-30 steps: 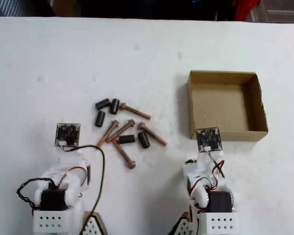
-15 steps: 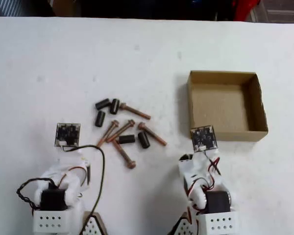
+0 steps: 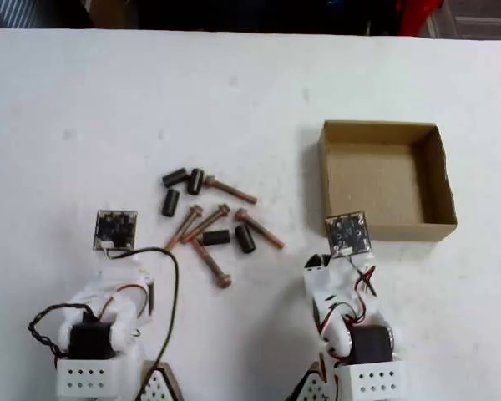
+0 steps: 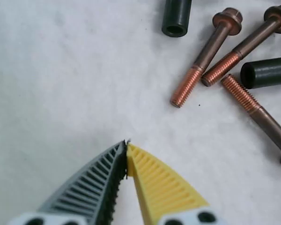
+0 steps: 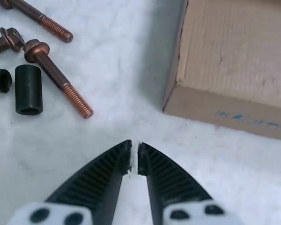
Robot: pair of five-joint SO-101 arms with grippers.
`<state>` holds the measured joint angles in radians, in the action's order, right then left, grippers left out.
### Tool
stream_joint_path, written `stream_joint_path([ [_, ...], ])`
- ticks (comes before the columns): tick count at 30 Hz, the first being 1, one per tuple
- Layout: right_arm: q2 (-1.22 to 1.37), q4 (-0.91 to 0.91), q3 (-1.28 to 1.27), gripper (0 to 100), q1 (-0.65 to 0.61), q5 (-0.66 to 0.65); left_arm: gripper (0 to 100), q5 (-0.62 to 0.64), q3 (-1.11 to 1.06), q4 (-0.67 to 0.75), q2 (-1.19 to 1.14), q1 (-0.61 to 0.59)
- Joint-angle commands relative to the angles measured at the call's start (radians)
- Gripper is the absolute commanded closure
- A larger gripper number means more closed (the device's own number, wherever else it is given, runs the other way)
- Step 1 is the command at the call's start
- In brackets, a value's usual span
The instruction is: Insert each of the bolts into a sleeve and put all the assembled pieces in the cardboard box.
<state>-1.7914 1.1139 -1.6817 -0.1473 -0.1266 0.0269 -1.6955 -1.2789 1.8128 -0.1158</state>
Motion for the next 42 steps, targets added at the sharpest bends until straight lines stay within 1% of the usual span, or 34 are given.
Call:
stream_joint_path([
  [1,-0.008,-0.022,-0.009,97.8,-0.008,-0.002,97,-0.003,0.003,-0.005,0.007,-0.002],
  [6,-0.008,0.094,-0.009,97.8,-0.004,-0.002,97,-0.003,0.003,-0.005,0.007,-0.002],
  [10,-0.008,0.140,-0.009,97.9,-0.007,-0.002,97,-0.003,0.003,-0.005,0.007,-0.002],
  [17,-0.010,0.143,-0.009,98.1,0.001,-0.002,97,-0.003,0.003,-0.005,0.007,-0.002],
  [19,-0.012,0.140,0.000,97.9,0.025,-0.002,97,-0.003,0.003,-0.005,0.007,-0.002],
  [24,-0.012,0.140,0.135,98.1,0.108,-0.002,97,-0.003,0.003,-0.005,0.007,-0.002],
  [30,-0.007,0.117,0.304,98.0,0.122,-0.005,97,-0.003,0.003,-0.005,0.007,-0.002],
  [35,-0.007,0.094,0.336,98.0,0.147,-0.164,97,-0.003,0.003,-0.005,0.007,-0.002],
  [42,0.004,0.122,0.526,97.8,0.145,-0.172,97,-0.003,0.003,-0.005,0.007,-0.002],
])
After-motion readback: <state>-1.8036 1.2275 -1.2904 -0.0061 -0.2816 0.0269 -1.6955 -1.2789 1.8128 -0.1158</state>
